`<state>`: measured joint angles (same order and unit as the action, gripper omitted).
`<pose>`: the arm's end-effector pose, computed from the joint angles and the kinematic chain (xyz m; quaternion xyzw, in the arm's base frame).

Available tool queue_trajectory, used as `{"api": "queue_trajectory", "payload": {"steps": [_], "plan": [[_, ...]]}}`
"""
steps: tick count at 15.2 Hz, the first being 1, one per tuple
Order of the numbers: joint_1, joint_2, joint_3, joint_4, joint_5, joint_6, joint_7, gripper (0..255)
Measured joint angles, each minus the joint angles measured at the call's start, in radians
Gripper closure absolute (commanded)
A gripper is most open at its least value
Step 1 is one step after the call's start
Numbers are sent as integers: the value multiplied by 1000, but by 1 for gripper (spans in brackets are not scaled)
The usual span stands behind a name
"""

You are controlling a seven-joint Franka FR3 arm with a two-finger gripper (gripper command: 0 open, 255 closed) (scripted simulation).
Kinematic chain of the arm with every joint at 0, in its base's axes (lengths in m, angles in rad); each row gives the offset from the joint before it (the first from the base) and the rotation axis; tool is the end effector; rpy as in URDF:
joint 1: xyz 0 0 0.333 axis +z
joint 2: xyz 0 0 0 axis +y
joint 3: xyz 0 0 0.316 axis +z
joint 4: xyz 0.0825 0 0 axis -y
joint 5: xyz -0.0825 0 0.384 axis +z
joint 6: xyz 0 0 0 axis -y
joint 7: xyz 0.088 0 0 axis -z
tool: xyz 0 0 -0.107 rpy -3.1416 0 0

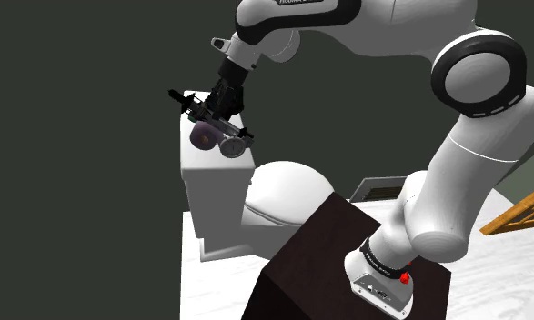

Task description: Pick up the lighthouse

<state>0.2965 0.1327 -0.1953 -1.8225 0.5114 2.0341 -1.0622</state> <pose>0.6026 0.0936 0.4755 -0.8664 -0.4472 -0.1368 0.1748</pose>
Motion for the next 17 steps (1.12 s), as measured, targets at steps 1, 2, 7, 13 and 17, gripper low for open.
{"api": "queue_trajectory", "payload": {"steps": [1, 2, 7, 13, 17], "plan": [[0, 6, 1, -4, 4, 9, -5, 0], [1, 8, 2, -15, 8, 21, -12, 0], [1, 13, 3, -28, 13, 37, -21, 255], [1, 13, 3, -28, 14, 37, -22, 255], [1, 9, 2, -17, 8, 24, -13, 255]]}}
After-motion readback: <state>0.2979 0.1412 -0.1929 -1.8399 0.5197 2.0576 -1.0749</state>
